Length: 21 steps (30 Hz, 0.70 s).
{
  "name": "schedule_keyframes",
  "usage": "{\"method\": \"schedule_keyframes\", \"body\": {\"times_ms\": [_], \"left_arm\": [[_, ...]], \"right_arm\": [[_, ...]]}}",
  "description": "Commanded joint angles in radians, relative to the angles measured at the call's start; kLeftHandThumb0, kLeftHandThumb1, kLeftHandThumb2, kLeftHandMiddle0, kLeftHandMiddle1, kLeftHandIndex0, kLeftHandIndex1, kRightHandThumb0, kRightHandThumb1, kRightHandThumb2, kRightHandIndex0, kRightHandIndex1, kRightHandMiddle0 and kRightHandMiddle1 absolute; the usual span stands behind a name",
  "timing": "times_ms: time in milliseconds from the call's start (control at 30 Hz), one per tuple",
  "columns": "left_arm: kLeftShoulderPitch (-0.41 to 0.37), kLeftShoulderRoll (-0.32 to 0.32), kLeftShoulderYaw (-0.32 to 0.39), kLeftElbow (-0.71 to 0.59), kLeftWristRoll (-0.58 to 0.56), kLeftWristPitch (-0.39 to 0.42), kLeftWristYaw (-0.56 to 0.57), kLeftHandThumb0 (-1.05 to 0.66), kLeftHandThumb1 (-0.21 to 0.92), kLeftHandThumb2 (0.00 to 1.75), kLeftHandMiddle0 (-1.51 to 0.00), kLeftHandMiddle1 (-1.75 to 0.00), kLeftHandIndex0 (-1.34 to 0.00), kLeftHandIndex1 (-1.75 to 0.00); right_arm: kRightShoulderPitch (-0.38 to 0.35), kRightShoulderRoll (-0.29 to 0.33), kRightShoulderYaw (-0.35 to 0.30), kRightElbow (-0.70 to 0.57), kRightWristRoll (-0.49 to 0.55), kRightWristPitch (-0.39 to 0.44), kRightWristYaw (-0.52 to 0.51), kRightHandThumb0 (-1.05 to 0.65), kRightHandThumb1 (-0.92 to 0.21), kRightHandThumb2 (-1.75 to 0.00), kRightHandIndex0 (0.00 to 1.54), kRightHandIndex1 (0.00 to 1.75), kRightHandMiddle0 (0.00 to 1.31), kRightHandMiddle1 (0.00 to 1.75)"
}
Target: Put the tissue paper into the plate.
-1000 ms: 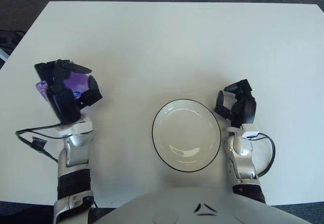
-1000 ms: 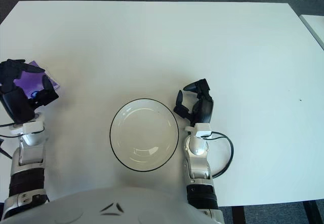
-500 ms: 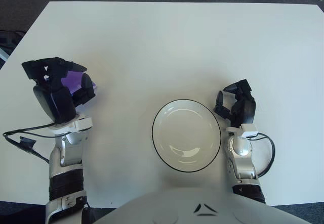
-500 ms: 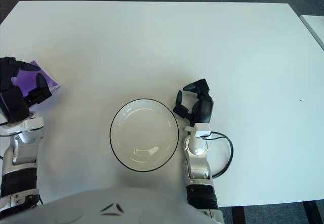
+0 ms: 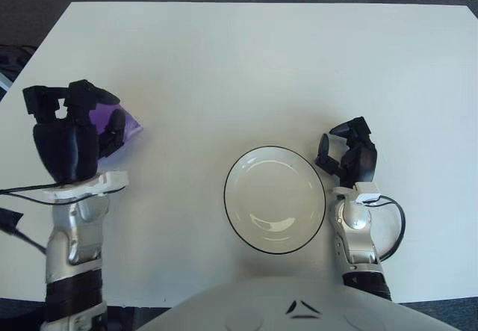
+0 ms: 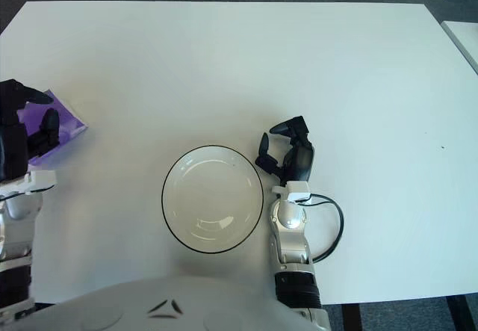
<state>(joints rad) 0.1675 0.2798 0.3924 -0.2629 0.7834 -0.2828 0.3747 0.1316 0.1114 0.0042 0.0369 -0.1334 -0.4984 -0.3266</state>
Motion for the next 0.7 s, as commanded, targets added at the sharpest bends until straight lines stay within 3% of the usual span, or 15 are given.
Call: {"method": "schedule_keyframes", "body": {"times_ms": [0,33,67,100,133,233,333,400,533,667], "left_arm": [[-0.022,0.040,-0.007,-0.037,-0.018,0.099,-0.106,-0.97,0.90,0.68,-0.02,-1.66,-0.02,-1.39],[-0.050,0.055,-0.020,-0.038,-0.019,0.135,-0.152,-0.99,0.90,0.66,-0.02,-1.61,-0.02,-1.34],[-0.068,0.064,-0.029,-0.040,-0.020,0.160,-0.182,-1.01,0.89,0.61,-0.01,-1.27,-0.01,-1.09],[-0.079,0.070,-0.036,-0.043,-0.021,0.179,-0.203,-1.02,0.89,0.56,-0.01,-1.04,-0.01,-0.90],[-0.091,0.078,-0.047,-0.042,-0.027,0.189,-0.221,-1.03,0.89,0.55,-0.01,-0.96,-0.01,-0.84],[-0.086,0.110,-0.065,-0.043,-0.049,0.175,-0.252,-1.04,0.89,0.48,0.00,-0.32,0.00,-0.28],[-0.074,0.144,-0.075,-0.053,-0.035,0.186,-0.284,-1.05,0.88,0.47,0.00,-0.11,0.00,-0.09],[-0.068,0.163,-0.082,-0.061,-0.017,0.198,-0.299,-1.05,0.87,0.46,0.00,-0.05,0.00,-0.05],[-0.053,0.199,-0.092,-0.086,0.023,0.224,-0.339,-1.05,0.86,0.44,0.00,-0.01,0.00,-0.01],[-0.044,0.241,-0.097,-0.107,0.031,0.236,-0.399,-1.05,0.83,0.42,0.00,0.00,0.00,0.00]], "right_arm": [[0.043,0.018,0.001,0.075,-0.002,0.015,0.001,-0.46,-0.37,-1.26,1.09,1.75,0.57,1.75],[0.045,0.017,0.002,0.071,-0.001,0.025,0.003,-0.46,-0.37,-1.26,1.09,1.75,0.57,1.75],[0.045,0.017,0.002,0.068,-0.001,0.031,0.004,-0.46,-0.37,-1.26,1.08,1.75,0.57,1.75],[0.046,0.017,0.002,0.067,0.000,0.036,0.005,-0.46,-0.37,-1.26,1.08,1.75,0.57,1.75],[0.047,0.018,0.002,0.064,0.000,0.040,0.004,-0.46,-0.38,-1.25,1.08,1.75,0.57,1.75],[0.050,0.020,-0.001,0.057,0.002,0.050,0.004,-0.46,-0.39,-1.23,1.07,1.75,0.55,1.75],[0.047,0.018,-0.004,0.068,0.008,0.032,0.004,-0.46,-0.40,-1.23,1.07,1.75,0.55,1.75],[0.040,0.014,-0.007,0.089,0.015,-0.004,0.007,-0.46,-0.39,-1.24,1.08,1.75,0.55,1.75],[0.028,-0.001,-0.009,0.125,0.030,-0.076,0.027,-0.47,-0.37,-1.26,1.11,1.75,0.57,1.75],[0.026,-0.006,-0.010,0.130,0.041,-0.069,0.043,-0.47,-0.36,-1.27,1.11,1.75,0.58,1.75]]}}
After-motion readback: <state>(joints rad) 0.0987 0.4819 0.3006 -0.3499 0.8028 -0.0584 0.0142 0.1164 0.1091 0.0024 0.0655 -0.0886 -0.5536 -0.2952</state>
